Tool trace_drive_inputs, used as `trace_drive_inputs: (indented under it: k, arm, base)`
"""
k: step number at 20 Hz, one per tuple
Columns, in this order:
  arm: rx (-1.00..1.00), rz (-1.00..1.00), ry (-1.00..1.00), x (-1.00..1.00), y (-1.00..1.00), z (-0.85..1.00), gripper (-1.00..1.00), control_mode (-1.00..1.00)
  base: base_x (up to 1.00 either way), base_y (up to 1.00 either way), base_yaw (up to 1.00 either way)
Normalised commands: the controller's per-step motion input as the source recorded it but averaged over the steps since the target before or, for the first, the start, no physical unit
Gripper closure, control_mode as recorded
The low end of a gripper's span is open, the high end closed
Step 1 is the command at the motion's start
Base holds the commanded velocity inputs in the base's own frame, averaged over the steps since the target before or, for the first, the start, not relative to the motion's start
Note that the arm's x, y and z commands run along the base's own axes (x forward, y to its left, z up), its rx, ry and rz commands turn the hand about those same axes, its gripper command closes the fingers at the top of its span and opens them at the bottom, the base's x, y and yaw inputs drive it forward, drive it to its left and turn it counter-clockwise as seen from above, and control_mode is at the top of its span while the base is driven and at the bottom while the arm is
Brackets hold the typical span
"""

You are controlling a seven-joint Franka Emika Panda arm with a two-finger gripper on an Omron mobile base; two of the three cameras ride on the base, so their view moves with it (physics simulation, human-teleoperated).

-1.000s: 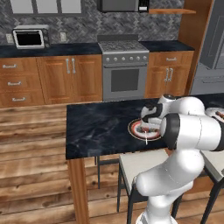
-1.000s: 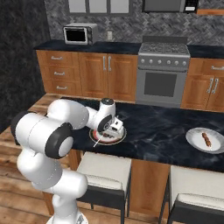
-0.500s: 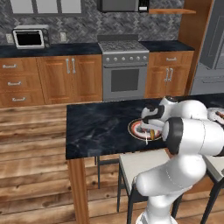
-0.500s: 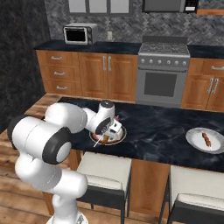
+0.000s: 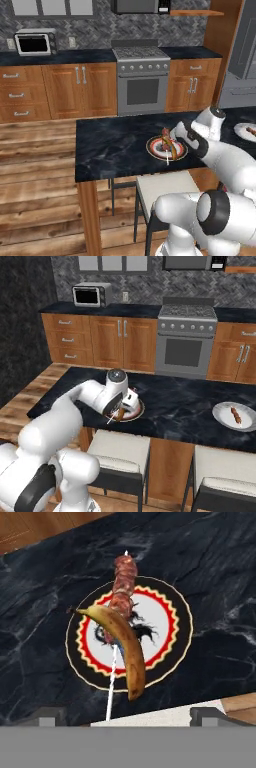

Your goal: Pick up each banana from the fridge and place one banana on each plate on the dining counter.

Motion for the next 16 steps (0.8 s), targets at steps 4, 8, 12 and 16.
trace_drive_inputs:
  k: [4,8,12,16]
  arm:
    - [-0.05,0.0,-0.21,-0.71,0.0,1.0,-1.0,-1.0]
    - [-0.08,0.0,-0.15,-0.85,0.0,1.0,-1.0,-1.0]
    - [-0.05,0.0,-0.05,-0.86,0.0,0.87,-1.0,-1.0]
    - [-0.02,0.0,-0.01,-0.87,0.0,0.6,-1.0,-1.0]
  base:
    - [0.0,0.0,0.0]
    - [0.0,0.0,0.0]
    - [0.0,0.0,0.0]
    - [0.0,0.0,0.0]
